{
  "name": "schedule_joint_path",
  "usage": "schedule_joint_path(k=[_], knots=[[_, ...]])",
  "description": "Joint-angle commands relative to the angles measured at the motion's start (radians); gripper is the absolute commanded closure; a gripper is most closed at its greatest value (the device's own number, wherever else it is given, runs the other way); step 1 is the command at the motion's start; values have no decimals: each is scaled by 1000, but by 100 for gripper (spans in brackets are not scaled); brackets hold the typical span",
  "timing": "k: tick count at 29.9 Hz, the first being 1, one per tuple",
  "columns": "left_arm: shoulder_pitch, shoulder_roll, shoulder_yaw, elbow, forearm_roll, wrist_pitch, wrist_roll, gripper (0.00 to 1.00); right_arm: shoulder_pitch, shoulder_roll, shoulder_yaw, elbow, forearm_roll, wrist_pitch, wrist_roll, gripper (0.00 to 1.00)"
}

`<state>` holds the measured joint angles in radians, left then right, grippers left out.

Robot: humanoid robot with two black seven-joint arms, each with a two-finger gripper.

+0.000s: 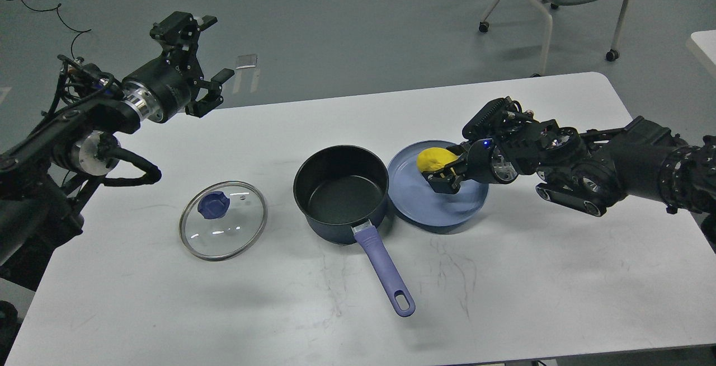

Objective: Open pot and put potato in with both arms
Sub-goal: 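Grasp the potato with the right gripper and lift it, then move the potato over the saucepan and lower it inside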

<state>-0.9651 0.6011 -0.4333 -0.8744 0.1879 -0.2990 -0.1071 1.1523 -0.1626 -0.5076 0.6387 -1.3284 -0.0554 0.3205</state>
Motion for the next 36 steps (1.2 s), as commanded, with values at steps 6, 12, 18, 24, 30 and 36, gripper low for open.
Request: schedule_joint_path(k=[6,12,18,24,30,36], knots=[[20,2,-1,0,1,12,-2,2,3,5,4,-2,5,-30,0,45],[20,2,-2,0,1,14,-6,2,53,21,27,7,11,-46,2,47],[20,0,-2,0,-1,14,-8,2,144,77,40,45,11,-107,0,47],[20,8,-2,0,1,14,-11,2,208,139,38,42,11,-106,2,47],[20,11,-2,0,-1,14,-23,2,207,163,27,44,9,-100,2,47],[20,14,-1,0,1,14,-23,2,190,163,-23,45,9,-98,3,46]])
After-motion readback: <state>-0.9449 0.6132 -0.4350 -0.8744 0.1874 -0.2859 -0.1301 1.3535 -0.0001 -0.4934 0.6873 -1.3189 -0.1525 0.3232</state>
